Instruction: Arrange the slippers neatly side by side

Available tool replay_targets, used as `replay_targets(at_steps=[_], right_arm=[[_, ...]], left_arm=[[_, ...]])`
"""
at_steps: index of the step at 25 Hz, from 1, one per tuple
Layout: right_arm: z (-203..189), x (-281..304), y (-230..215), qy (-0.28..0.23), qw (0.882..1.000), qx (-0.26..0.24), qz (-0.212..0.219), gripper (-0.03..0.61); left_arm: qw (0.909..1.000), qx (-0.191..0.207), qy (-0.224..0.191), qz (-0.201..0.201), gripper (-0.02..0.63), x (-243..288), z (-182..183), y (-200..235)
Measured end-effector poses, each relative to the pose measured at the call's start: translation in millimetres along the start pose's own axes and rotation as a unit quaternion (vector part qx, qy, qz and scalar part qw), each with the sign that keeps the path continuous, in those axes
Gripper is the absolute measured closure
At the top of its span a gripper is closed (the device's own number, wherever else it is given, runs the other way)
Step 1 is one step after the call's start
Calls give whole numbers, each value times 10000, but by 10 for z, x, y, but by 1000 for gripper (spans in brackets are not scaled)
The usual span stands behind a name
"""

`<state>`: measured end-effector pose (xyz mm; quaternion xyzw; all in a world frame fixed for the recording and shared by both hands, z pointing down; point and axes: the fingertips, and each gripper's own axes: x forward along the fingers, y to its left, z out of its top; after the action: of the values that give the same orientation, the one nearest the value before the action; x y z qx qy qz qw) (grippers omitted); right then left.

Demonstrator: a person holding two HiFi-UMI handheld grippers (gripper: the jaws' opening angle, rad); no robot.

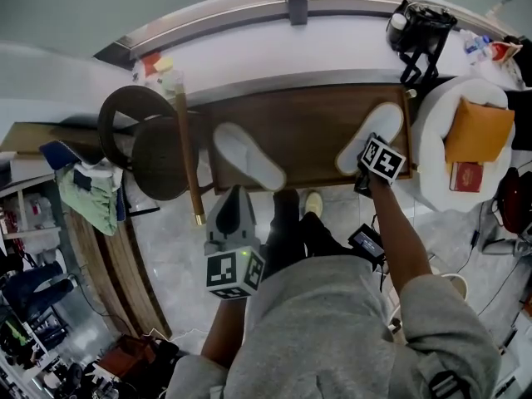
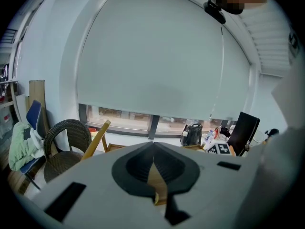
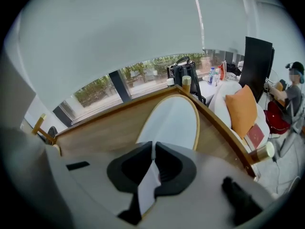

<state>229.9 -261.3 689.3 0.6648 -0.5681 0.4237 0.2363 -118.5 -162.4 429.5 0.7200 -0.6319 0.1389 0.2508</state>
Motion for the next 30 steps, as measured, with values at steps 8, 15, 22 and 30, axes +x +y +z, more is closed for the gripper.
replay_targets(at_steps=[8, 15, 22, 30], right_arm=[[157, -225, 323, -37, 9979, -521, 384, 545], [257, -538, 627, -93, 9894, -1231, 766, 545], [173, -833, 843, -147, 9827, -1514, 1061, 545], [145, -1145, 1012, -62, 9771, -1693, 1290, 545]], left_arm=[[9998, -39, -193, -39, 600, -115, 55, 14], [9996, -88, -240, -115, 598, -203, -5, -32], [9995, -114, -277, -134, 600, -323, -87, -23], [9990, -162, -401, -91, 600, -422, -49, 3]])
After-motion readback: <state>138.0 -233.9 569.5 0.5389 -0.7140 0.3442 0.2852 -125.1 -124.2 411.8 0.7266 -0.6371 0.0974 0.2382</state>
